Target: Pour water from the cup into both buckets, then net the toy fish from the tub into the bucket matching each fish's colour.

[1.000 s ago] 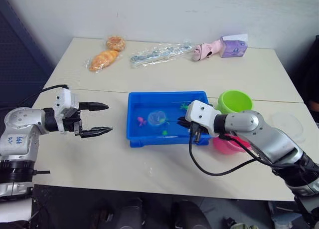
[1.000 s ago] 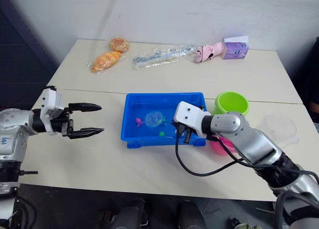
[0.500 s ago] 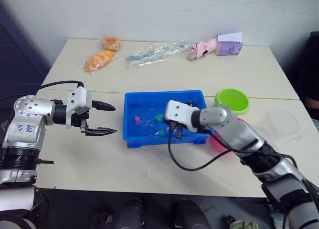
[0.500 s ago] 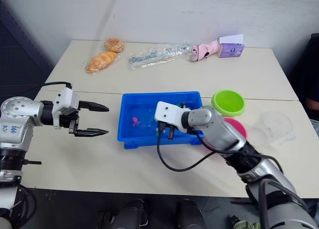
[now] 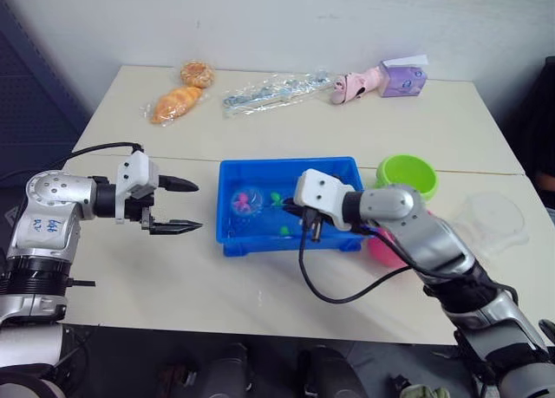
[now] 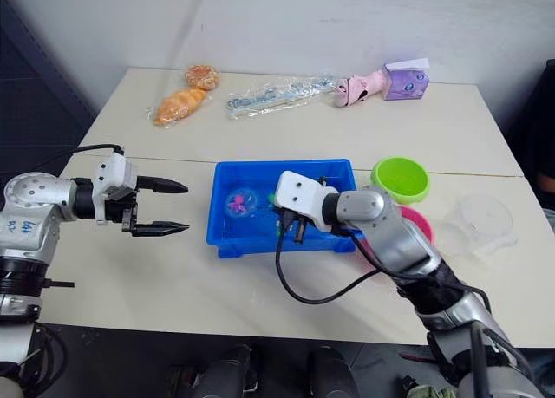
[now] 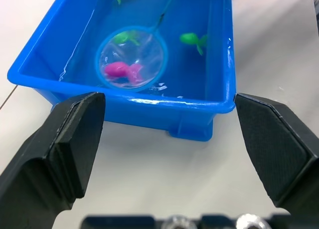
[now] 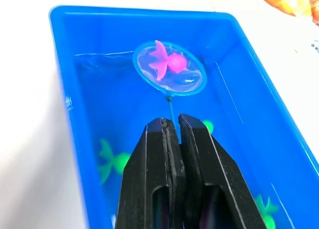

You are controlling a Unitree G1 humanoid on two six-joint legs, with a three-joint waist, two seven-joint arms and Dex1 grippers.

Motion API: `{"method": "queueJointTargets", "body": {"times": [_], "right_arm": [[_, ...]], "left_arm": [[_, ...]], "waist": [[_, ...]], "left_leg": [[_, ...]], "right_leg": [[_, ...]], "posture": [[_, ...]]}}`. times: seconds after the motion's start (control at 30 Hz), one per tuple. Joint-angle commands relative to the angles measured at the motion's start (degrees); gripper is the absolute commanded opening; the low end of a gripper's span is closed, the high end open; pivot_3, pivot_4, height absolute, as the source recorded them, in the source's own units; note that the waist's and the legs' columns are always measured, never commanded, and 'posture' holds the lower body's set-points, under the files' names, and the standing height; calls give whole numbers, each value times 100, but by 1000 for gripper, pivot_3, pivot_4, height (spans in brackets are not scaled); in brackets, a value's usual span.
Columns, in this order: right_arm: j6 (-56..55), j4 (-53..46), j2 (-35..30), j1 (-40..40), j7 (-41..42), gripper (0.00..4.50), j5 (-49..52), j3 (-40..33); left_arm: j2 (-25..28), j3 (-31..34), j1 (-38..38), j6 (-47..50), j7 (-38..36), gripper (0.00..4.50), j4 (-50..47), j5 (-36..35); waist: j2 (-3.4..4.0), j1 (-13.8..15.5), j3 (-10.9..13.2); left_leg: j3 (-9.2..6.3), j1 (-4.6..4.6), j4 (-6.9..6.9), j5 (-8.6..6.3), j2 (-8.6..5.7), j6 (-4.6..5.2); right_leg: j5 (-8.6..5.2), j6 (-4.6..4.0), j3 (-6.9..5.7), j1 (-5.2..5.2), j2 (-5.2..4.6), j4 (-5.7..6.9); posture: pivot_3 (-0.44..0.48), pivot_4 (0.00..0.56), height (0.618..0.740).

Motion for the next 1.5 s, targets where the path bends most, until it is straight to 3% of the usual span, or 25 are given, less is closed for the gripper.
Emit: {"method": "queueJointTargets", "body": {"times": [0.03,0.53,0.93,1.17,1.5], "right_arm": [[-148,-674,-247,308,79,0,255,-558],[-320,-2668,-1080,3255,-173,0,713,-3275],[-394,-3957,-186,5628,-372,0,1268,-5907],[-1921,-3439,264,6728,-488,0,323,-6724],[-4810,-1861,480,7283,-1060,0,-1238,-6497]], "left_arm": [[-77,247,-53,65,15,4442,-138,-266],[-896,-130,-641,264,-150,4442,-445,-439],[-1610,-509,-1196,26,-544,4442,179,-319],[-1961,-634,-1102,96,-542,4442,9,-375],[-2203,-690,-769,289,-382,4442,-448,-431]], "waist": [[0,-1,0],[-1,56,-1],[-2,151,-2],[0,138,-4],[3,142,-5]], "left_leg": [[0,0,1,0,0,0],[0,3,1,6,-2,0],[2,49,-3,14,0,0],[6,52,-3,15,-1,-3],[12,62,-6,21,2,-13]], "right_leg": [[0,0,0,0,0,0],[0,0,2,11,5,-6],[0,3,13,66,16,-23],[-1,4,19,64,18,-23],[-2,6,27,64,20,-32]], "posture": [[0,150,740],[0,150,740],[0,150,740],[0,150,740],[0,150,740]]}}
